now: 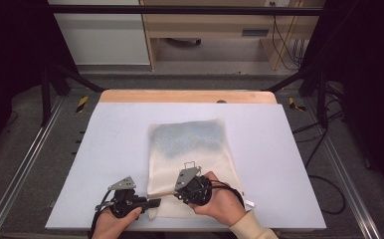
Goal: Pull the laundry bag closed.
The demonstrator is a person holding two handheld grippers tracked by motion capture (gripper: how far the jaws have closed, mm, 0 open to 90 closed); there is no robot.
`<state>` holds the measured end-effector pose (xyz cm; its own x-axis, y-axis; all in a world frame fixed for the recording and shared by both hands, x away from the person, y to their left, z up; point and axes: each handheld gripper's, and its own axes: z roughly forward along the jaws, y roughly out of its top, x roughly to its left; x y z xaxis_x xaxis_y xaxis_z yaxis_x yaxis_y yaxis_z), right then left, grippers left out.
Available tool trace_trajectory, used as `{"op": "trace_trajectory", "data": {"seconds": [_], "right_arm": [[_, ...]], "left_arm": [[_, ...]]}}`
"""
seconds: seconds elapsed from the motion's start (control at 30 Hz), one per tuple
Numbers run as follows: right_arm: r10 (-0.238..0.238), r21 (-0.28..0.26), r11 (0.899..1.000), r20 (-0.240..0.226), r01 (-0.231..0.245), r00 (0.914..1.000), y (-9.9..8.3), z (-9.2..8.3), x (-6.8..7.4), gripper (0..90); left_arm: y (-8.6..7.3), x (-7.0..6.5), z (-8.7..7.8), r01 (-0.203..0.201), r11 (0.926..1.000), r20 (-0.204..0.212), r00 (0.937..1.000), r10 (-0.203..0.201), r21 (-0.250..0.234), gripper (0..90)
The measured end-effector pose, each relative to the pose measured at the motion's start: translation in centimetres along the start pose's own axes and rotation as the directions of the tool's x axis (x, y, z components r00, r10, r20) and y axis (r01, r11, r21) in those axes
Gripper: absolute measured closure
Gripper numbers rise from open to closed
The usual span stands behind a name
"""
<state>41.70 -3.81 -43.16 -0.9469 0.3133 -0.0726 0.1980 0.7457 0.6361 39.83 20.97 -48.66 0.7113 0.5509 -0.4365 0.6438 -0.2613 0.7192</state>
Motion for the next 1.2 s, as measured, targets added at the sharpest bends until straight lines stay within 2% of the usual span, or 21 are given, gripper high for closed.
{"op": "trace_trajectory", "data": {"seconds": [0.1,0.17,0.33,0.6,0.83,1.2], "right_arm": [[0.015,-0.005,1.0,0.005,-0.015,0.9999,-0.1,0.0,0.1,82.0],[0.009,-0.008,1.0,0.003,-0.009,1.0,-0.2,0.1,0.1,82.0],[0.038,-0.025,0.999,-0.009,-0.038,0.9992,-0.5,0.4,-0.1,82.0],[0.026,-0.02,0.999,-0.011,-0.026,0.9996,-0.5,0.3,0.1,82.1],[0.052,-0.013,0.999,0.001,-0.052,0.9986,-1.1,0.0,-0.2,82.0],[0.062,-0.022,0.998,0.002,-0.062,0.9981,-1.3,0.0,0.0,82.1]], "left_arm": [[0.1,0.0,-0.1,-0.015,0.9998,-0.002,0.9999,0.015,0.012,82.8],[0.1,0.1,0.0,-0.009,0.9999,0.002,1.0,0.009,0.01,82.8],[0.2,0.3,0.0,-0.004,0.9999,0.007,1.0,0.004,0.012,82.8],[0.3,0.4,-0.3,-0.009,0.9999,-0.001,1.0,0.009,0.01,82.8],[0.3,0.7,-0.7,0.001,1.0,-0.013,0.9999,-0.001,0.003,82.8],[0.4,0.7,-0.9,-0.008,0.9999,-0.026,0.9996,0.009,0.006,82.6]]}}
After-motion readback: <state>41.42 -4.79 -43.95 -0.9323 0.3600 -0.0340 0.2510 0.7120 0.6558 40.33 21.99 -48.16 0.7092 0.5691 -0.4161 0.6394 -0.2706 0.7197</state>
